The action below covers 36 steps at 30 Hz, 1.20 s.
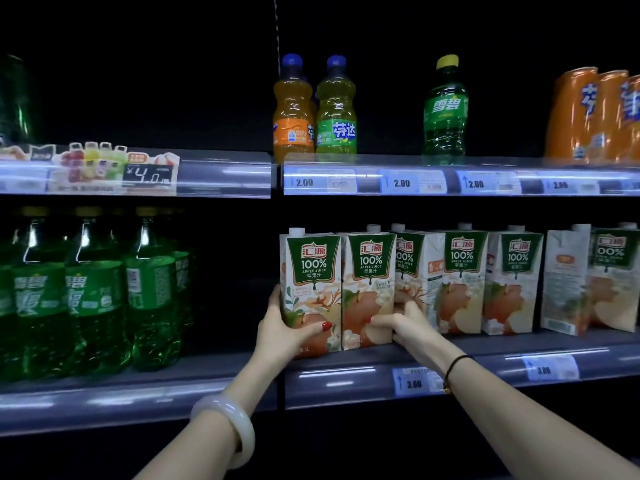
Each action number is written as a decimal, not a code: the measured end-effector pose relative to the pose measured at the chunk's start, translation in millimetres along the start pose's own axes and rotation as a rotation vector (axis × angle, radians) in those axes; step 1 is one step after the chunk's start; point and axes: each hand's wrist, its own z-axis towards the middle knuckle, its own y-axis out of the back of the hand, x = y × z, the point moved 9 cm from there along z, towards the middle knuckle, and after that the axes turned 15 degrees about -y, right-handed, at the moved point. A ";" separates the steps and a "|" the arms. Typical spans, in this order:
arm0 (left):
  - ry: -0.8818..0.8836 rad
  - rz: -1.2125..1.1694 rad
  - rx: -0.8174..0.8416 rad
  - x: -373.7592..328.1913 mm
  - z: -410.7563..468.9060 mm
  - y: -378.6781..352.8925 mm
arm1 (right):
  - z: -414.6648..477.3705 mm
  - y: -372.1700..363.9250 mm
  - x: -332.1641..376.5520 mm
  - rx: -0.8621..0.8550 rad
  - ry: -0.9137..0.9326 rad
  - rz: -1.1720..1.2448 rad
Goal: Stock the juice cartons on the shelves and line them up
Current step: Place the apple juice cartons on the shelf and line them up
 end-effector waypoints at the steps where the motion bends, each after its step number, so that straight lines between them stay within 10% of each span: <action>1: 0.011 0.003 0.003 2.1 0.5 0.9 | -0.7 -1.1 1.6 0.017 0.009 -0.003; 23: 0.118 -0.184 0.095 2.9 -9.4 32.5 | -56.0 -15.3 10.9 0.099 0.144 -0.099; 36: 0.028 0.095 -0.096 -16.0 -24.1 34.1 | -67.6 -6.0 6.7 0.068 0.176 -0.129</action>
